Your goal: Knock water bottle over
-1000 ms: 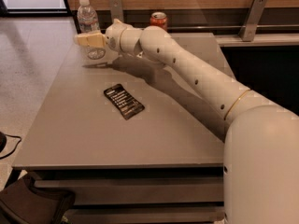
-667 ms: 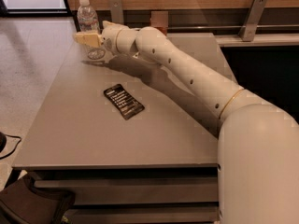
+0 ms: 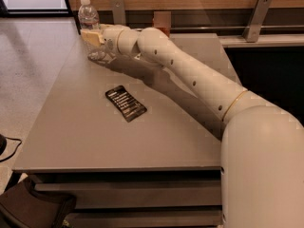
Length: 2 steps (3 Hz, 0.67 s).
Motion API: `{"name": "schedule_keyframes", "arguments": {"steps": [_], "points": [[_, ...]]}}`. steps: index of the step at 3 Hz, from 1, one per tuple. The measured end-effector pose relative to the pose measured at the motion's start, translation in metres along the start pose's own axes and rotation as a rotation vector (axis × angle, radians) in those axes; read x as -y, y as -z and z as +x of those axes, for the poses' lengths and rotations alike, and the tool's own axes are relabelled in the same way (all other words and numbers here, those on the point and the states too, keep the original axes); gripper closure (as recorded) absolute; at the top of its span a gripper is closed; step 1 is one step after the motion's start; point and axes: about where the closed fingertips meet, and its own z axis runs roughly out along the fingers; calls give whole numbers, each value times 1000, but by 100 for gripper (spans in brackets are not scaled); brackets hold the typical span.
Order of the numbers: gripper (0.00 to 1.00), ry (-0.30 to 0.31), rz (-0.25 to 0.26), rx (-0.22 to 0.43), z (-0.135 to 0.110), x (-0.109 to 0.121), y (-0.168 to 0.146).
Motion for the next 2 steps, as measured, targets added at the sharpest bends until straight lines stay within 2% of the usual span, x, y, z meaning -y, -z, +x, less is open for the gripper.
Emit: {"name": "schedule_keyframes", "arguments": {"steps": [1, 2], "points": [[100, 0, -8, 1, 0, -6, -3], [100, 1, -8, 2, 0, -6, -3]]}}
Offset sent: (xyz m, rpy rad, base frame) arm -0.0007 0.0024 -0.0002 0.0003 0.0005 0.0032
